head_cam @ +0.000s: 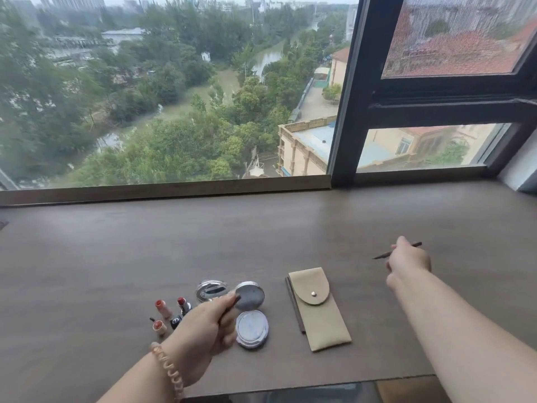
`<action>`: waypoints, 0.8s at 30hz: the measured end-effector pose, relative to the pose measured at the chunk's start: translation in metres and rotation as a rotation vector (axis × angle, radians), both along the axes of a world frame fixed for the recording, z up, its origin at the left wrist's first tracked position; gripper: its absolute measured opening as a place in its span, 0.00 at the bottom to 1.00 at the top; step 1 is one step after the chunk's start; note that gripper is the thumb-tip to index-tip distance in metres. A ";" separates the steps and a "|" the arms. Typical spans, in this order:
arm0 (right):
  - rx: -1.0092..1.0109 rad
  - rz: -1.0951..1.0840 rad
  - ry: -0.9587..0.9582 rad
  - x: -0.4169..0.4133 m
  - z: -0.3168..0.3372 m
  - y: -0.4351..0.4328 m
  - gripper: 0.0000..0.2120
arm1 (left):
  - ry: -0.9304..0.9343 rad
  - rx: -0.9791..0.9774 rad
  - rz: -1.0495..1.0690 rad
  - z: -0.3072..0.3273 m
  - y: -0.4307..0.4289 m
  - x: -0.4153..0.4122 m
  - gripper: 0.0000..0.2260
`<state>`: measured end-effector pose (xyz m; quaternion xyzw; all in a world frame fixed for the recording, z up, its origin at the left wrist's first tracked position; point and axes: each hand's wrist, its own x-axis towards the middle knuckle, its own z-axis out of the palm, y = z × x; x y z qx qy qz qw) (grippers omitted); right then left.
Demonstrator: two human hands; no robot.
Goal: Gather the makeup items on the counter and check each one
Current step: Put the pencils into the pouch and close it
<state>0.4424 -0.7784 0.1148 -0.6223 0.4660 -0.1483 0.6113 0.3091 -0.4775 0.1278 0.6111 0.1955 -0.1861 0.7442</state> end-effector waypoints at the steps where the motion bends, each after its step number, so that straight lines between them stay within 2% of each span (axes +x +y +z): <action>1: 0.022 0.019 -0.014 -0.002 -0.002 -0.005 0.18 | 0.057 0.018 0.030 -0.008 0.005 0.000 0.21; 5: 0.170 0.186 -0.041 -0.022 -0.018 0.021 0.18 | 0.100 0.156 0.045 -0.025 -0.001 0.007 0.21; 8: 0.210 0.370 -0.078 -0.040 -0.036 0.050 0.14 | 0.106 0.281 0.024 -0.028 -0.011 0.014 0.11; 12: 0.119 0.661 -0.191 -0.062 -0.047 0.079 0.03 | 0.184 0.260 0.031 -0.037 -0.027 0.024 0.08; 15: -0.072 0.937 -0.149 -0.071 -0.062 0.088 0.10 | 0.199 0.242 -0.004 -0.046 -0.043 0.031 0.08; 16: -0.212 1.038 -0.110 -0.073 -0.069 0.091 0.11 | 0.193 0.267 -0.031 -0.053 -0.046 0.033 0.08; 18: -0.668 1.233 0.010 -0.076 -0.080 0.094 0.23 | 0.175 0.331 -0.044 -0.070 -0.052 0.038 0.07; 20: -0.930 1.360 0.042 -0.082 -0.085 0.098 0.28 | 0.127 0.553 -0.067 -0.084 -0.053 0.043 0.08; 22: -1.022 1.436 0.046 -0.085 -0.091 0.102 0.29 | 0.082 0.812 -0.125 -0.086 -0.054 0.048 0.07; 24: -1.127 1.490 0.062 -0.087 -0.097 0.104 0.29 | 0.045 0.911 -0.160 -0.086 -0.056 0.054 0.09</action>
